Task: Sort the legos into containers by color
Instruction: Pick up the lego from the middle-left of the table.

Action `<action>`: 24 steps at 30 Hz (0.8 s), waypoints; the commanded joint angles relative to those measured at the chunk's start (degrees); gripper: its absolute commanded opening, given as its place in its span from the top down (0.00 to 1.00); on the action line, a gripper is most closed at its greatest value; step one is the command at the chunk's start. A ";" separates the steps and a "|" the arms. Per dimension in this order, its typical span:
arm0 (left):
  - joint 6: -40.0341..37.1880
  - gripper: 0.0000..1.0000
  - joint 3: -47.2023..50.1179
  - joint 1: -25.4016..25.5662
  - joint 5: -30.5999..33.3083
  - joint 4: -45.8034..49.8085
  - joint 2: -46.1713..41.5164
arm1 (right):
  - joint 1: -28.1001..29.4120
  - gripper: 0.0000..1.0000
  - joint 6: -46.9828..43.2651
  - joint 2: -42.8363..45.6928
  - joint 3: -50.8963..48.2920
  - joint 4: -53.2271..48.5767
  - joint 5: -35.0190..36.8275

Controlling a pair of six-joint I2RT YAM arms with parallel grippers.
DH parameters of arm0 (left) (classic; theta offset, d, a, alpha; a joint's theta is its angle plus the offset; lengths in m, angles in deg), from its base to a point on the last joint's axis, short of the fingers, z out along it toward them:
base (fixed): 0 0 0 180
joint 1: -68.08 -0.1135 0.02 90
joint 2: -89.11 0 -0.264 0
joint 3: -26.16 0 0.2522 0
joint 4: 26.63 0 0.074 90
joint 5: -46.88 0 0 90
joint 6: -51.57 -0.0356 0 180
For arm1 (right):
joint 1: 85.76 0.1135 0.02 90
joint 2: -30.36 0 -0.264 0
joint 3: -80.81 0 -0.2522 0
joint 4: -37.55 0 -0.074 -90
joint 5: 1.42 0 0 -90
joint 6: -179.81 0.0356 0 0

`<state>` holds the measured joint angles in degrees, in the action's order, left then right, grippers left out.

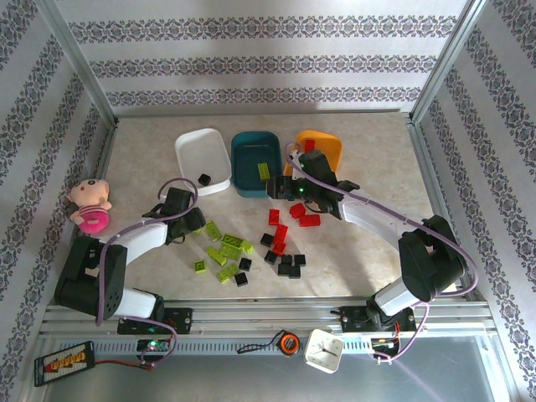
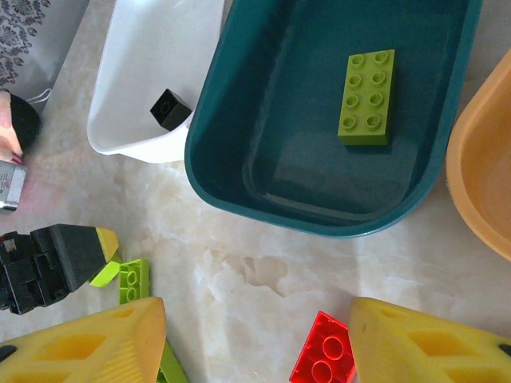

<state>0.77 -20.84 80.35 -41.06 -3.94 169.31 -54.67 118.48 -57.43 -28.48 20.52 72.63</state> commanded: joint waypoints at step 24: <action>3.08 0.68 0.68 2.04 -6.26 -2.89 -0.10 | -1.12 0.38 1.13 3.50 -3.73 2.08 1.87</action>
<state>2.97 -20.18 81.12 -42.94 -7.46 169.71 -54.93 118.65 -55.60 -31.43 21.29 73.16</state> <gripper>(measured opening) 0.368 0.624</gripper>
